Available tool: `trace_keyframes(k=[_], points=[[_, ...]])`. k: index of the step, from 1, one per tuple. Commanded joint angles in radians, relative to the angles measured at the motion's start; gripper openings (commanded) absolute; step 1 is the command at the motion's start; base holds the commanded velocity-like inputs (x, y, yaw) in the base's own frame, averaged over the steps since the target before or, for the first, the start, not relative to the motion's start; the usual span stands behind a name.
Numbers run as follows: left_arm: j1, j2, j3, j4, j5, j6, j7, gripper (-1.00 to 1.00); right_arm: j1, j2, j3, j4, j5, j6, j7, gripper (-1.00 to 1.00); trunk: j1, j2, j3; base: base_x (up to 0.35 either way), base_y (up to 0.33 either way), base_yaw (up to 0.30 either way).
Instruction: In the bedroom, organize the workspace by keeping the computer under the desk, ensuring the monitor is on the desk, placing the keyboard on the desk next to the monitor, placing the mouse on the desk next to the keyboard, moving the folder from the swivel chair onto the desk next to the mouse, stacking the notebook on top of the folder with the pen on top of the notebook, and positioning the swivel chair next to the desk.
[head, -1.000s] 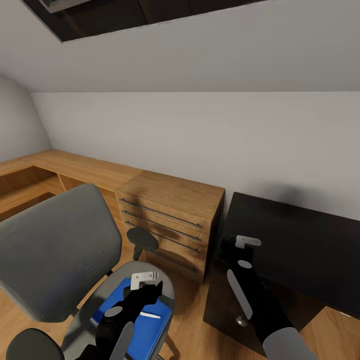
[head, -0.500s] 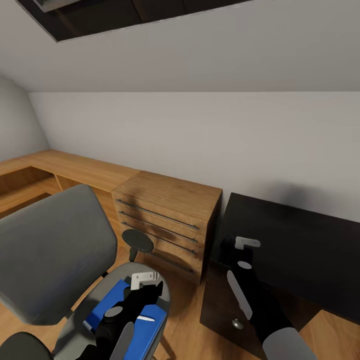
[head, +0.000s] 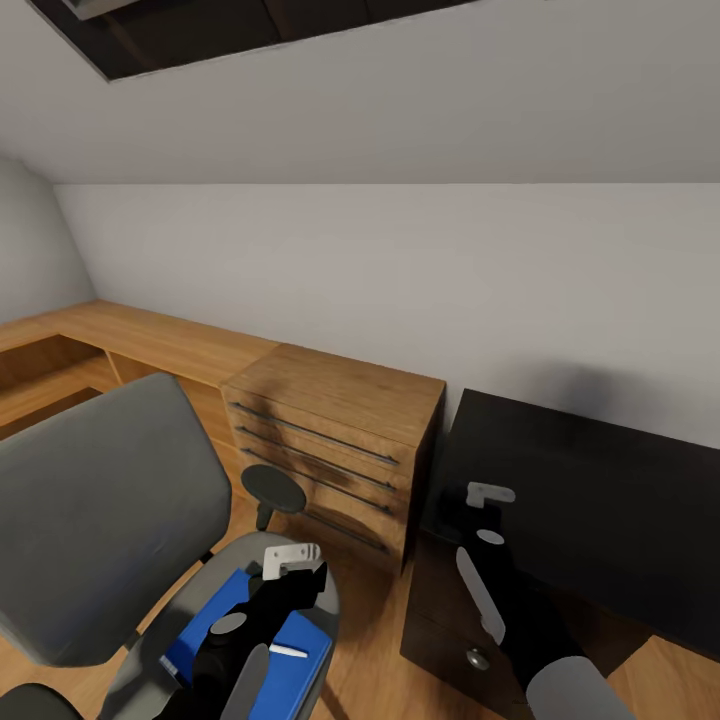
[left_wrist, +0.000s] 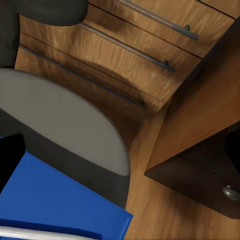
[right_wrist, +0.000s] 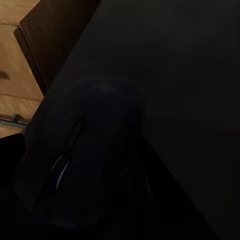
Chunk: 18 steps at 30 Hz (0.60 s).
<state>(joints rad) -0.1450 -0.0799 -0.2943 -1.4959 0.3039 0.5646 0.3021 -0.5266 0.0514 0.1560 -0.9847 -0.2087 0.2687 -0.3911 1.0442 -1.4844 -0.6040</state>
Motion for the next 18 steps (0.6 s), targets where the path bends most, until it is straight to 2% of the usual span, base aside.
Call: trace_keyframes(k=[1, 6, 7, 18], points=[[-0.001, 0.000, -0.001, -0.001, 0.011, 0.003, 0.009, 1.00, -0.001, -0.001, -0.004, 0.001, -0.009, 0.003, -0.002, -1.00, 0.000, -0.001, -0.001, 0.003, 0.000, 0.000], [-0.001, 0.000, -0.002, -0.001, 0.011, 0.003, 0.009, 1.00, -0.001, -0.004, -0.020, 0.006, -0.009, -0.008, 0.006, -1.00, 0.000, -0.001, -0.001, 0.001, 0.000, 0.000], [-0.001, 0.000, -0.003, -0.001, 0.011, 0.003, 0.009, 1.00, -0.001, -0.011, -0.023, 0.028, -0.013, -0.030, 0.007, -1.00, 0.000, -0.001, -0.001, 0.000, 0.000, 0.000], [-0.001, 0.000, -0.004, -0.033, 0.012, 0.006, 0.008, 1.00, -0.001, -0.012, -0.022, 0.019, -0.020, -0.046, 0.006, -1.00, 0.000, -0.001, -0.001, 0.000, 0.000, 0.000]])
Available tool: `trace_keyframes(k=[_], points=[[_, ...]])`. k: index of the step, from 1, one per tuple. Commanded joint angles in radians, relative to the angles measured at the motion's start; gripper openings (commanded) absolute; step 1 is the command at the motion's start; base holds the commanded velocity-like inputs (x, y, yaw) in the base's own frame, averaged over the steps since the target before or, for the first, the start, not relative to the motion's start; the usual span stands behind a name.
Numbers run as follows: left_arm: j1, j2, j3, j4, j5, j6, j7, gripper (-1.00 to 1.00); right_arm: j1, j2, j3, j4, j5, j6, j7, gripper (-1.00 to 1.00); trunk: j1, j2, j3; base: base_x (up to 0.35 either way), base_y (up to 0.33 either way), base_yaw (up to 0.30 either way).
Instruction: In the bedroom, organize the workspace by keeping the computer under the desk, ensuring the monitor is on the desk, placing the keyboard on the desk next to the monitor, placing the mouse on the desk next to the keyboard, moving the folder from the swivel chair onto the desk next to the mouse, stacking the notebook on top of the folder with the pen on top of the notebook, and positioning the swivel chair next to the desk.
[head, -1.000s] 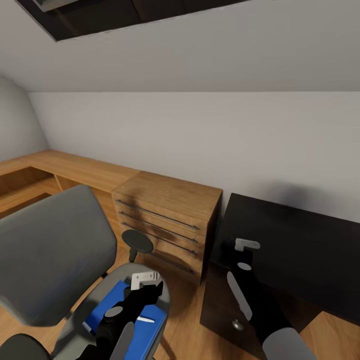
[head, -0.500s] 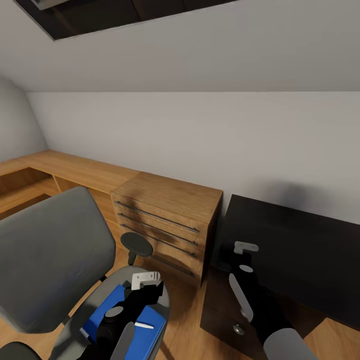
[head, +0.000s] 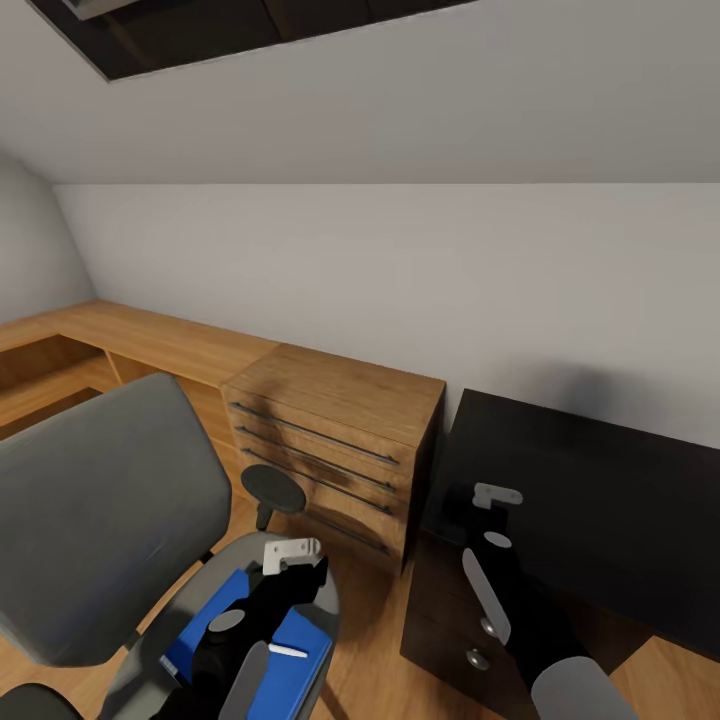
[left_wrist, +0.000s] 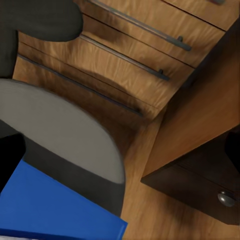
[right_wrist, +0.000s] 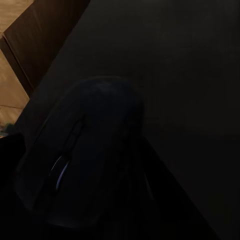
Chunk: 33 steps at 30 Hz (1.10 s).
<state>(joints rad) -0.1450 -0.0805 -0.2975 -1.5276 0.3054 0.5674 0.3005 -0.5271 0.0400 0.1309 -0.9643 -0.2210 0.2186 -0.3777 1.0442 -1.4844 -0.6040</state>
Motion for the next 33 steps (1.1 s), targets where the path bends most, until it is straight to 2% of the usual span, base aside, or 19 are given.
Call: trace_keyframes(k=[1, 22, 33], points=[[-0.001, 0.000, -0.001, -0.006, 0.011, 0.003, 0.009, 1.00, -0.001, -0.001, 0.003, -0.002, -0.008, 0.004, -0.007, -1.00, 0.000, -0.001, -0.001, 0.000, 0.000, 0.000], [-0.001, -0.001, -0.002, -0.016, 0.011, 0.008, 0.009, 1.00, -0.001, 0.001, 0.003, -0.019, -0.008, 0.004, -0.012, -1.00, 0.000, -0.001, -0.001, 0.000, 0.000, 0.000], [-0.001, -0.001, -0.002, -0.016, 0.011, 0.008, 0.009, 1.00, -0.001, 0.001, 0.003, -0.019, -0.008, 0.005, -0.012, -1.00, 0.042, -0.078, -0.035, 0.000, 0.000, 0.000]])
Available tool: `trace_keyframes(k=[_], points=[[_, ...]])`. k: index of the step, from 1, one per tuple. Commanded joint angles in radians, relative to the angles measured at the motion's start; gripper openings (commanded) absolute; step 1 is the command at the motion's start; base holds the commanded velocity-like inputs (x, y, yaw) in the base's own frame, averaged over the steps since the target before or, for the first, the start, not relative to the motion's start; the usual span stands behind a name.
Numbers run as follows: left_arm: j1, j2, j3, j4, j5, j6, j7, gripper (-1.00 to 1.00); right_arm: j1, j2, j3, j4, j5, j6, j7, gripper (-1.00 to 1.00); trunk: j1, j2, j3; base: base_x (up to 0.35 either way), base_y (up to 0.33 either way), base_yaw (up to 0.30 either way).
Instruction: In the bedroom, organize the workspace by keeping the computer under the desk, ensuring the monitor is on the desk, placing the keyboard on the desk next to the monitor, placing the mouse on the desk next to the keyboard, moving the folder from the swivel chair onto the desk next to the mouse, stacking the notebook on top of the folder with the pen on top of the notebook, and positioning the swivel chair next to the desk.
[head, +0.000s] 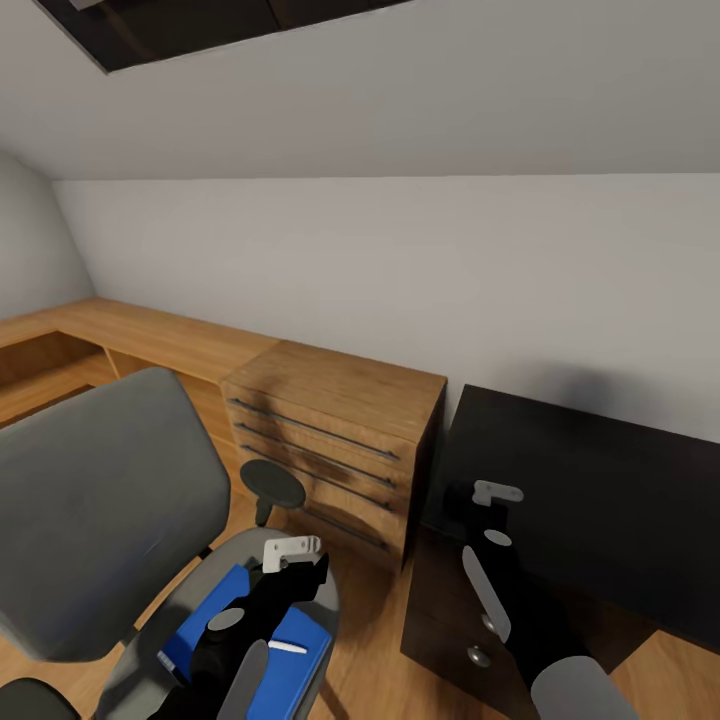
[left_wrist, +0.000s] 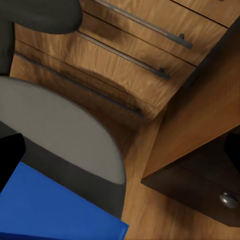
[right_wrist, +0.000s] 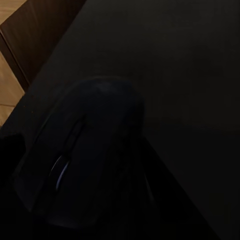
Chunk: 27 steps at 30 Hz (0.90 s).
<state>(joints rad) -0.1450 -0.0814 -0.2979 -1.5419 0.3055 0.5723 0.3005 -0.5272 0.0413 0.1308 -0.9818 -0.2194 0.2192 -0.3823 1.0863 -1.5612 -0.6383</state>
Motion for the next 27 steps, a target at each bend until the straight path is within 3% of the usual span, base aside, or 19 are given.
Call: trace_keyframes(k=[1, 27], points=[[-0.001, 0.000, -0.001, -0.001, 0.011, 0.003, 0.009, 1.00, 0.000, -0.001, 0.003, -0.001, -0.009, 0.004, -0.007, -1.00, 0.000, -0.001, -0.001, 0.000, 0.000, 0.000], [-0.001, 0.001, 0.000, -0.001, 0.012, 0.003, 0.009, 1.00, 0.000, -0.001, 0.010, -0.001, -0.009, 0.011, -0.007, -1.00, 0.008, -0.015, -0.007, 0.000, 0.000, 0.000]])
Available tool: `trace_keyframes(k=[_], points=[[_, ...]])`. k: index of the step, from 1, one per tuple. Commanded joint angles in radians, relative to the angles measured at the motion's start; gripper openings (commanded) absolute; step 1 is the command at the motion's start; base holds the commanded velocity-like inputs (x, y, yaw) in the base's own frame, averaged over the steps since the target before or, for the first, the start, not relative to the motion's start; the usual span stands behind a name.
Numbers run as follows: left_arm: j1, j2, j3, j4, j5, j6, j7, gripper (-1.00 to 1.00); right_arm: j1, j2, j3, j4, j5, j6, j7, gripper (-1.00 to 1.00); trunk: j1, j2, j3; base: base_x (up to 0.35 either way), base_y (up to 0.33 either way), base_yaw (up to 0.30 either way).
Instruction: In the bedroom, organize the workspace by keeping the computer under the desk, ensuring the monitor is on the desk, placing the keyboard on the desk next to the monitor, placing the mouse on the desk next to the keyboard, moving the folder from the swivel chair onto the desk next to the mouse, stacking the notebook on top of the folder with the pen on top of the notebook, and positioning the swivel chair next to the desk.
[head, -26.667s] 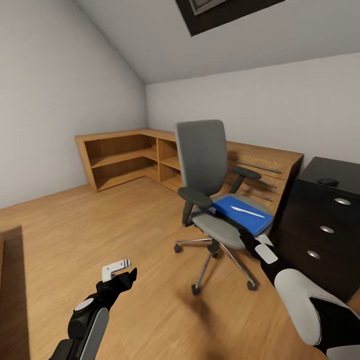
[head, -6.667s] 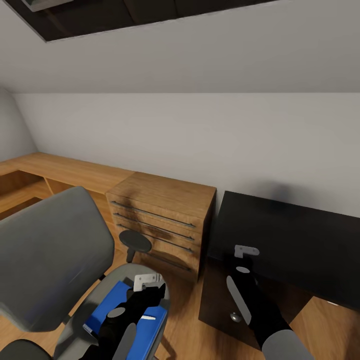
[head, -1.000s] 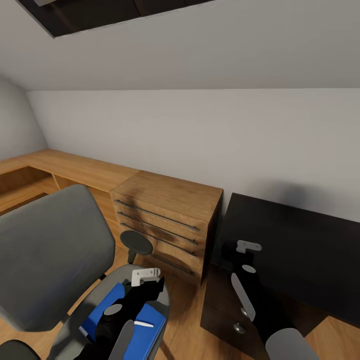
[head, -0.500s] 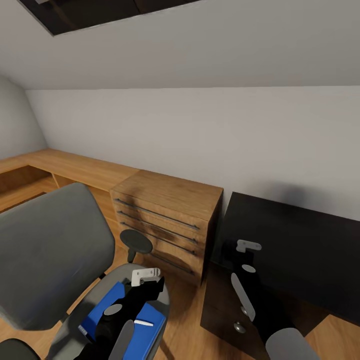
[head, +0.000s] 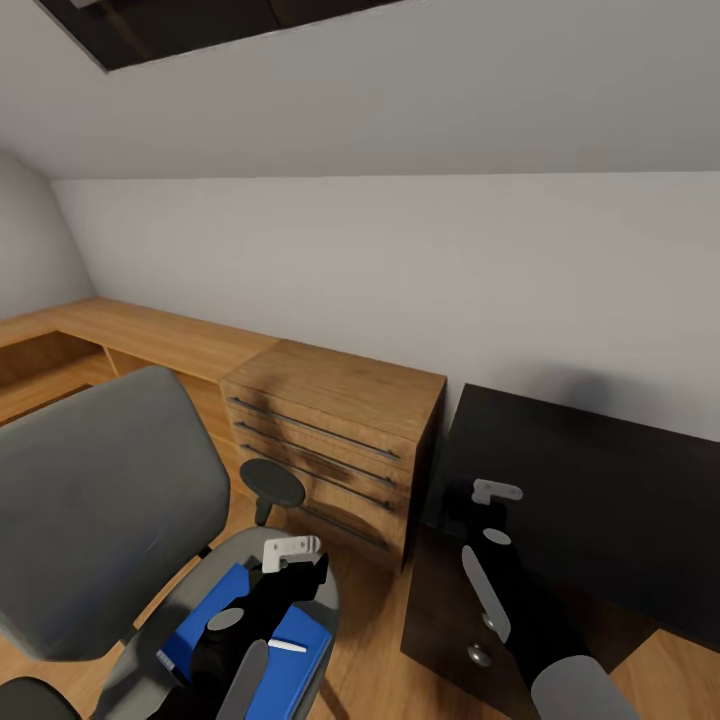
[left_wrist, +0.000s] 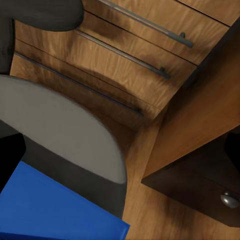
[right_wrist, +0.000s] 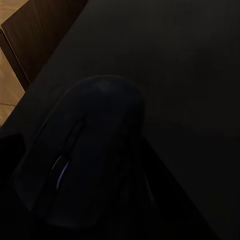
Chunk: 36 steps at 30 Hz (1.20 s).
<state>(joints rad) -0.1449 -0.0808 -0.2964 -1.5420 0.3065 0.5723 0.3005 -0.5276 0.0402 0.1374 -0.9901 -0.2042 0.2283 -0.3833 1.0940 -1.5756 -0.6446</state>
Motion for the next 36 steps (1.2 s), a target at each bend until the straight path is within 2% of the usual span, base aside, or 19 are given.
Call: trace_keyframes(k=[1, 6, 7, 11, 20, 28, 31, 36], points=[[-0.001, 0.001, -0.001, -0.001, 0.011, 0.003, 0.009, 1.00, 0.000, 0.000, 0.004, 0.007, -0.024, 0.002, -0.006, -1.00, -0.004, 0.007, 0.002, 0.000, 0.000, 0.000], [-0.001, 0.001, -0.001, -0.001, 0.010, 0.002, 0.009, 1.00, 0.000, 0.000, 0.004, 0.007, -0.024, 0.002, -0.006, -1.00, -0.023, 0.042, 0.018, 0.000, 0.000, 0.000], [-0.001, 0.001, -0.001, -0.001, 0.010, 0.002, 0.009, 1.00, 0.000, 0.000, 0.004, 0.007, -0.024, 0.002, -0.006, 1.00, -0.027, 0.049, 0.021, 0.000, 0.000, 0.000], [-0.001, 0.001, -0.001, -0.001, 0.010, 0.001, 0.009, 1.00, 0.000, 0.000, 0.004, 0.007, -0.024, 0.005, -0.006, 1.00, -0.042, 0.077, 0.033, 0.000, 0.000, 0.000], [-0.001, 0.001, -0.001, -0.001, 0.010, 0.001, 0.009, 1.00, 0.000, 0.000, 0.004, 0.004, -0.024, 0.005, -0.006, 1.00, -0.046, 0.084, 0.036, 0.000, 0.000, 0.000], [-0.001, 0.001, -0.001, -0.001, 0.010, 0.001, 0.009, 1.00, 0.007, -0.002, 0.004, -0.115, -0.023, 0.010, -0.008, 1.00, -0.077, 0.140, 0.062, 0.000, 0.000, 0.000], [-0.001, 0.001, -0.001, -0.001, 0.010, 0.001, 0.009, 1.00, 0.030, -0.002, 0.004, -0.182, -0.024, 0.030, -0.008, 1.00, -0.088, 0.161, 0.071, 0.000, 0.000, 0.000], [-0.001, 0.001, -0.001, -0.001, 0.010, 0.001, 0.009, 1.00, 0.047, -0.001, 0.004, -0.232, -0.024, 0.054, -0.008, 1.00, -0.107, 0.196, 0.087, 0.000, 0.000, 0.000]])
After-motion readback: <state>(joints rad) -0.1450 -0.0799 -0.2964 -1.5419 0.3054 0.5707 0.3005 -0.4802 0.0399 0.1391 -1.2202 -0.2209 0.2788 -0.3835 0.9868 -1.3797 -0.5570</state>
